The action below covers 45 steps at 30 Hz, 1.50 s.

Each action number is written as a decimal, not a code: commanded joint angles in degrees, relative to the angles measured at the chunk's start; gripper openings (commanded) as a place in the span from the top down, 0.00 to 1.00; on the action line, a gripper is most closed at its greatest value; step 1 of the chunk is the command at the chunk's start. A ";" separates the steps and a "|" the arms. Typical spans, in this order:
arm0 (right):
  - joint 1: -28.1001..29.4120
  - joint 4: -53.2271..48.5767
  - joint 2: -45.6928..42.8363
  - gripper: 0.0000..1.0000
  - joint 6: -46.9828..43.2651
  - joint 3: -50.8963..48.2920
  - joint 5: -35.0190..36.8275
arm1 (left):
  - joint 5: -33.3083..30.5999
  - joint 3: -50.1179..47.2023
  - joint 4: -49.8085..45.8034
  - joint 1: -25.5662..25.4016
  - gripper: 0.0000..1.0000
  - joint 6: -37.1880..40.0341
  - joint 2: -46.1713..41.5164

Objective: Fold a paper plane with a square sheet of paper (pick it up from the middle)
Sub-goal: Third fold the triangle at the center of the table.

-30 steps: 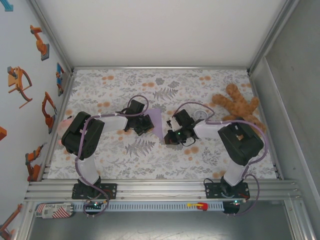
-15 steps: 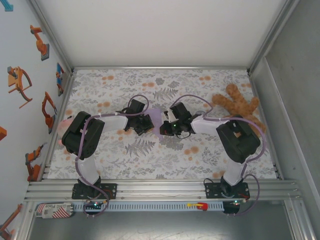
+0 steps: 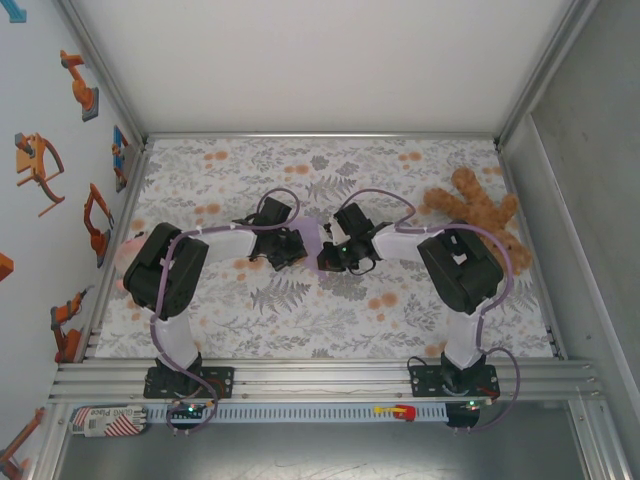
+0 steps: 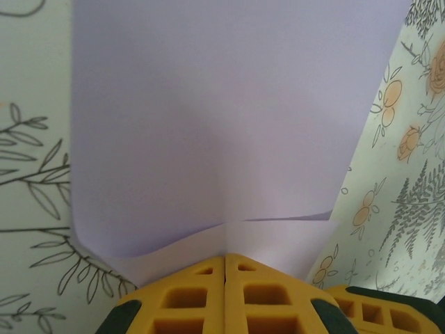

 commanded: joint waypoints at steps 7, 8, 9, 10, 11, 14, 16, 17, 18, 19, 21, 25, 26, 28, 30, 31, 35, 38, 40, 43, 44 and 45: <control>0.02 -7.38 1.62 1.00 -1.87 1.08 4.11 | 2.32 -4.24 7.36 -1.20 0.96 7.59 -5.64; 0.02 -7.64 1.69 1.00 -1.70 1.30 4.09 | 3.21 -4.64 8.47 -1.48 0.97 7.59 -5.02; -0.01 -7.78 1.77 1.00 -1.61 1.39 4.18 | 3.58 -4.95 9.35 -1.93 0.97 7.51 -4.36; 0.03 -8.11 1.78 1.00 -1.46 1.47 4.38 | 3.98 -5.11 10.16 -2.30 0.97 7.66 -3.58; 0.02 -8.50 1.85 1.00 -1.52 1.57 4.63 | 4.10 -5.12 10.39 -2.69 0.97 7.67 -2.86; 0.03 -9.53 1.87 1.00 -1.40 1.76 5.21 | 4.75 -5.32 11.74 -3.39 0.98 8.17 -1.22; -0.01 -10.05 2.00 1.00 -1.35 1.84 5.50 | 4.74 -5.80 12.85 -3.68 0.98 8.59 -0.78; 0.01 -10.28 2.00 1.00 -1.23 1.77 5.64 | 4.24 -5.90 12.56 -3.62 0.98 9.00 -0.54; 0.03 -10.46 2.09 1.00 -1.12 1.78 5.82 | 3.38 -5.82 11.68 -3.60 0.98 9.53 -0.22; 0.03 -10.59 2.07 1.00 -0.94 1.75 6.00 | 2.49 -5.75 10.77 -3.60 0.98 10.15 0.06; 0.03 -10.97 2.29 1.00 -0.63 1.66 6.51 | 1.18 -5.90 9.57 -3.51 0.98 11.24 0.48; 0.03 -12.78 2.66 1.00 -0.55 1.43 7.95 | -0.78 -6.24 7.64 -2.70 0.98 13.56 0.90; 0.03 -13.23 2.79 1.00 -0.57 1.40 8.31 | -1.19 -6.31 7.13 -2.35 0.98 14.16 0.96; 0.03 -14.31 3.11 1.00 -0.56 1.34 9.38 | -1.48 -6.86 6.59 -1.11 0.98 14.96 0.99; 0.03 -15.52 3.51 1.00 -0.57 1.45 10.35 | -1.07 -7.34 5.99 0.73 0.98 15.47 0.89; 0.00 -16.06 3.58 1.00 -0.47 1.50 10.96 | -1.20 -7.64 5.78 1.74 0.98 15.71 0.64; 0.03 -17.23 3.80 1.00 -0.06 1.15 12.54 | -2.10 -8.32 3.33 5.33 0.98 16.66 -0.54; 0.03 -17.03 3.75 1.00 0.40 0.87 12.71 | -2.77 -8.28 1.58 7.77 0.98 17.43 -0.79; 0.05 -16.38 3.72 1.00 0.55 0.72 12.31 | -3.55 -7.57 -0.57 9.65 0.98 17.47 -0.40; 0.03 -15.27 3.18 1.00 0.84 0.56 11.85 | -6.02 -5.38 -4.80 10.89 0.98 18.20 0.41; 0.03 -15.19 3.10 1.00 0.85 0.77 11.73 | -6.12 -4.88 -5.44 10.90 0.98 18.71 0.46; 0.03 -15.19 2.98 1.00 0.78 0.99 11.56 | -6.14 -4.24 -5.97 10.85 0.98 19.07 0.48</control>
